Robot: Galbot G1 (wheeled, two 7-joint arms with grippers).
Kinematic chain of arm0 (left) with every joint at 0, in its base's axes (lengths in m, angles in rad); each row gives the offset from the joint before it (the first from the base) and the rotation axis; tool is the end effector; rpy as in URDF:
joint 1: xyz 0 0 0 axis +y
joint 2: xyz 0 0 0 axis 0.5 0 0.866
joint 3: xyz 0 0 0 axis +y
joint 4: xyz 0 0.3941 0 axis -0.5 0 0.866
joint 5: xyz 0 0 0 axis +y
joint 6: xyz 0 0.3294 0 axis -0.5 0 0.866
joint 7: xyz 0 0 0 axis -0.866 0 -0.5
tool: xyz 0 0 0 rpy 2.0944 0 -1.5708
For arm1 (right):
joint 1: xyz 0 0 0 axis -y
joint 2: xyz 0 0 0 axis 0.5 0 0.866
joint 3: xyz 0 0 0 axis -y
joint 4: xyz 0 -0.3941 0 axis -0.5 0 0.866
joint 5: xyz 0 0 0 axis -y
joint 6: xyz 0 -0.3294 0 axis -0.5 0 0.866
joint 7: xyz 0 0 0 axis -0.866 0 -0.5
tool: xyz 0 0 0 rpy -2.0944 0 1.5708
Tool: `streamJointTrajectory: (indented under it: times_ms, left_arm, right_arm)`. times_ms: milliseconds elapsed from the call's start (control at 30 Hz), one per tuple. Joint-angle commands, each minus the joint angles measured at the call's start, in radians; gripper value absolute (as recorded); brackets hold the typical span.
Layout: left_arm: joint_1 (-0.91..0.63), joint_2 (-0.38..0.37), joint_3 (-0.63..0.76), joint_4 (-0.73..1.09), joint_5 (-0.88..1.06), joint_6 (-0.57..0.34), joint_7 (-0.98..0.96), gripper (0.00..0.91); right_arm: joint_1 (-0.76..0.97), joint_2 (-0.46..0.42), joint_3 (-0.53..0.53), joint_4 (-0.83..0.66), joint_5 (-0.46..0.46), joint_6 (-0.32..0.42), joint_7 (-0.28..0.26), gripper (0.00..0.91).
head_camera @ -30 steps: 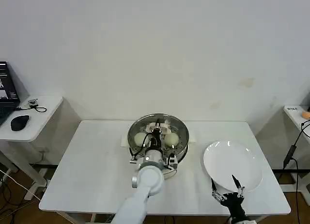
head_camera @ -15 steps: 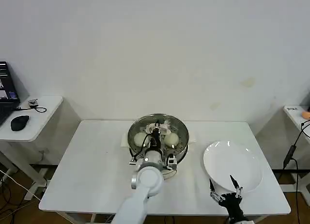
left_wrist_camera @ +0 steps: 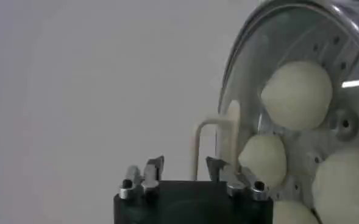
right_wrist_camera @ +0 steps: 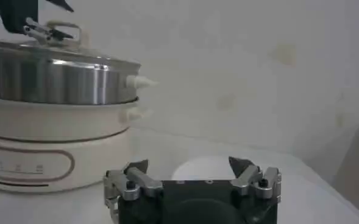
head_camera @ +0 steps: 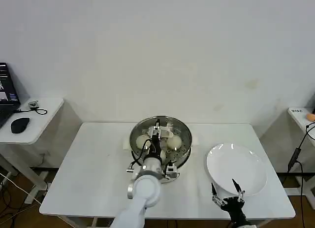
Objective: Take steamed baozi put them in steamer then cover it.
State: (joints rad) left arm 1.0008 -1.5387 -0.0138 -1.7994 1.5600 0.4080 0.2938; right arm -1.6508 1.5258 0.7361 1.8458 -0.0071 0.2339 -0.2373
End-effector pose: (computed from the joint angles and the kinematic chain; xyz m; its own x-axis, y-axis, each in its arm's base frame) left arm 0.2948 -0.1462 -0.3110 -0.9919 0.1185 0.0448 0.0518 0.0568 0.9970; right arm 0.0841 -0.0805 -0.4240 -0.9908 -0.0734 0.1133 -0.0890 0.9862 -0.1399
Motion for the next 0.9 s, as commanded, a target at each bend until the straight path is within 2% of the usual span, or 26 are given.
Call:
streamJointTrajectory:
  times_ms: [33, 267, 367, 433, 467, 533, 567, 667, 733, 900]
  left_arm:
    - [0.095, 0.079, 0.021, -0.199, -0.056, -0.005, 0.001, 0.907]
    - [0.200, 0.188, -0.010, -0.365, -0.191, -0.028, -0.033, 0.907]
    - [0.292, 0.256, -0.093, -0.443, -0.362, -0.061, -0.137, 0.907]
    - [0.347, 0.317, -0.159, -0.471, -0.684, -0.101, -0.275, 0.907]
    - [0.374, 0.337, -0.208, -0.477, -0.990, -0.136, -0.397, 0.907]
    - [0.398, 0.342, -0.280, -0.484, -1.285, -0.158, -0.550, 0.907]
    - [0.411, 0.344, -0.346, -0.485, -1.532, -0.150, -0.609, 0.907]
    - [0.449, 0.362, -0.472, -0.449, -1.923, -0.149, -0.696, 0.907]
    - [0.477, 0.360, -0.520, -0.413, -1.963, -0.214, -0.724, 0.907]
    - [0.584, 0.370, -0.577, -0.360, -1.959, -0.221, -0.674, 0.907]
  right_arm:
    - [0.000, 0.002, -0.002, -0.001, -0.002, 0.000, 0.001, 0.907]
    - [-0.012, -0.009, 0.000, 0.001, 0.003, 0.003, 0.005, 0.907]
    - [-0.031, -0.031, 0.001, 0.004, 0.023, 0.009, 0.010, 0.907]
    - [-0.050, -0.056, 0.002, 0.019, 0.046, 0.006, 0.011, 0.907]
    - [-0.057, -0.064, 0.003, 0.027, 0.051, 0.004, 0.012, 0.907]
    - [-0.080, -0.090, 0.003, 0.061, 0.079, -0.012, 0.018, 0.907]
    - [-0.088, -0.099, 0.002, 0.073, 0.088, -0.016, 0.020, 0.907]
    - [-0.130, -0.148, -0.007, 0.126, 0.116, -0.039, 0.028, 0.907]
    - [-0.148, -0.177, -0.011, 0.144, 0.124, -0.045, 0.030, 0.907]
    - [-0.194, -0.259, -0.008, 0.196, 0.172, -0.057, 0.050, 0.907]
